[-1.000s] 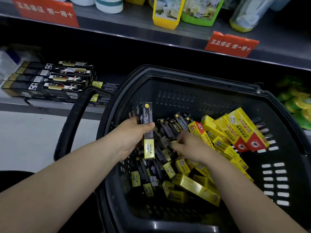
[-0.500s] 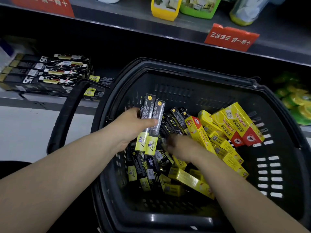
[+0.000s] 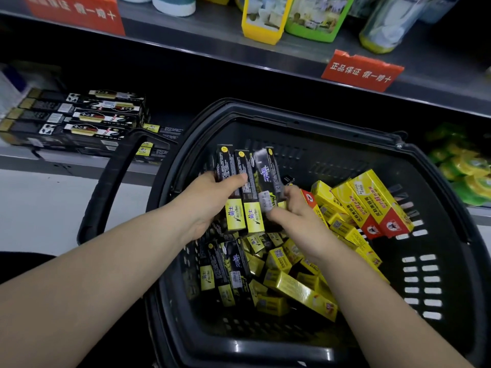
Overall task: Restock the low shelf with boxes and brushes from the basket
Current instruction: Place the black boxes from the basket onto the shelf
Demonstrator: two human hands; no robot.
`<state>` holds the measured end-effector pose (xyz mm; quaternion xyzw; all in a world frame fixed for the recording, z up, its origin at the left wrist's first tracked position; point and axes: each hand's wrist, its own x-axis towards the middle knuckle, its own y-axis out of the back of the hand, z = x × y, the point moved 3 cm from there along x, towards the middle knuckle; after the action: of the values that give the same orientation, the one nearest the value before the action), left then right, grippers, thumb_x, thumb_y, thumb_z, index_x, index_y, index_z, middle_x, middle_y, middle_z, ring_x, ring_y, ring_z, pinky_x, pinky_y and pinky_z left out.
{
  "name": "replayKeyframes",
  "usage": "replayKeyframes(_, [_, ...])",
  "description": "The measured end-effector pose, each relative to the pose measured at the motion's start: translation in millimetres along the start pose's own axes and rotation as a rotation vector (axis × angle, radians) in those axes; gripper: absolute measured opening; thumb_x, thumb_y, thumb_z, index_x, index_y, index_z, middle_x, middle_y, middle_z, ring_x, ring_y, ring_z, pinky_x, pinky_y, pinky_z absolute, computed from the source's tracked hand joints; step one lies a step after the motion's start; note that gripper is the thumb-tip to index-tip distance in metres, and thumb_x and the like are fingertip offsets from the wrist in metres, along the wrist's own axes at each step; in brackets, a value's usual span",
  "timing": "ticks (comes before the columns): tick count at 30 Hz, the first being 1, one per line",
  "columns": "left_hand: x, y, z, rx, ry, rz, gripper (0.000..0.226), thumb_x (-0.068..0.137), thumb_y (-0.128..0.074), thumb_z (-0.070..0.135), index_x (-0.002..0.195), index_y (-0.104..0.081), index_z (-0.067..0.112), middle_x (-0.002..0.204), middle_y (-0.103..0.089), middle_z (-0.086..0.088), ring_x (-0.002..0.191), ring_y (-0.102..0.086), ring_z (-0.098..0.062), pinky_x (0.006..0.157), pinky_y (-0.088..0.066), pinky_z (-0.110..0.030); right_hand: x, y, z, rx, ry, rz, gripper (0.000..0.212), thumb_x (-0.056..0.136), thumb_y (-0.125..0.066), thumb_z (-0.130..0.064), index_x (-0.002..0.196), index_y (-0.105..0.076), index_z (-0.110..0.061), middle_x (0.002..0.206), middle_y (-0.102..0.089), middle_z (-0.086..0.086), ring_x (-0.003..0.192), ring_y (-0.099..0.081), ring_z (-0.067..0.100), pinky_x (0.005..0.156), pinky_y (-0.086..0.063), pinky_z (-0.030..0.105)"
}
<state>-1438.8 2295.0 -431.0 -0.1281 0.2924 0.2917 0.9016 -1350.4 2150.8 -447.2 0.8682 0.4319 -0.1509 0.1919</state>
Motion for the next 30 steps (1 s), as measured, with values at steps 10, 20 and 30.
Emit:
replayKeyframes(10, [-9.6, -0.1, 13.0, 0.037, -0.087, -0.051, 0.073, 0.041, -0.085, 0.041, 0.107, -0.057, 0.027, 0.090, -0.073, 0.008, 0.083, -0.069, -0.009, 0.076, -0.054, -0.030, -3.2, -10.7, -14.9, 0.274, 0.106, -0.030, 0.019, 0.093, -0.047, -0.038, 0.082, -0.052, -0.024, 0.084, -0.054, 0.005, 0.080, -0.054, 0.016, 0.066, -0.050, 0.021])
replayKeyframes(20, [-12.2, 10.5, 37.3, 0.130, -0.246, 0.015, 0.083, 0.053, -0.089, 0.021, 0.126, -0.048, 0.020, 0.099, -0.066, 0.009, 0.086, -0.063, -0.001, 0.085, -0.049, -0.021, 8.0, -16.3, -1.3, 0.065, -0.022, -0.046, 0.021, 0.100, -0.039, -0.020, 0.106, -0.055, -0.008, 0.103, -0.067, 0.011, 0.086, -0.063, 0.017, 0.076, -0.054, 0.026])
replayKeyframes(30, [-23.3, 36.4, 51.7, 0.071, -0.313, 0.046, 0.061, 0.057, -0.087, 0.017, 0.105, -0.052, 0.029, 0.094, -0.066, 0.010, 0.067, -0.063, 0.012, 0.052, -0.042, -0.001, 13.9, -50.1, 20.5, -0.806, -0.128, -0.166, 0.041, 0.084, -0.067, -0.031, 0.118, -0.051, -0.016, 0.099, -0.064, -0.002, 0.095, -0.064, 0.020, 0.070, -0.045, 0.022])
